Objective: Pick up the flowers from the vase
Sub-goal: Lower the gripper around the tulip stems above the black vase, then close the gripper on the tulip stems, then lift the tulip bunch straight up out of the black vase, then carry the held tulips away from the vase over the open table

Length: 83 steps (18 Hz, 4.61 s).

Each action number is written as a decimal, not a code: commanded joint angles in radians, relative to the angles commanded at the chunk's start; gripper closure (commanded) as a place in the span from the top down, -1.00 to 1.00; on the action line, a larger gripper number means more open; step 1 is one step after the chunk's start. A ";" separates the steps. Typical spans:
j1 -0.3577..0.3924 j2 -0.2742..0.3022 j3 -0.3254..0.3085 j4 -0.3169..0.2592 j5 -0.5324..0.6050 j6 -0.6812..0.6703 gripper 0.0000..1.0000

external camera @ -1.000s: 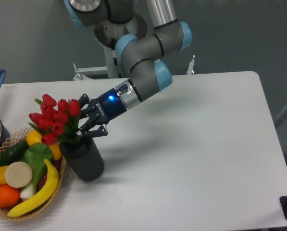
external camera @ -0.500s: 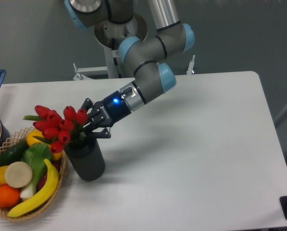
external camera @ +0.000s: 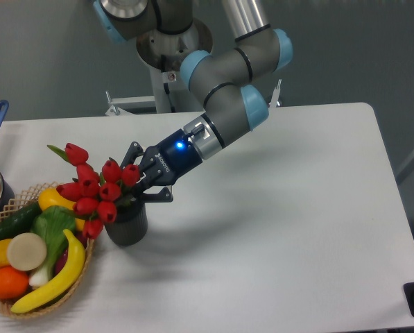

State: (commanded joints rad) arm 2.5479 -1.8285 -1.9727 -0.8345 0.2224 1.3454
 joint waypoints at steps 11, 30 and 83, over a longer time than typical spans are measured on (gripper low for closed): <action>0.020 0.060 0.052 0.000 -0.071 -0.133 -0.59; 0.041 0.132 0.175 -0.002 -0.081 -0.315 -0.59; 0.048 -0.103 0.459 -0.295 1.425 -0.170 -0.54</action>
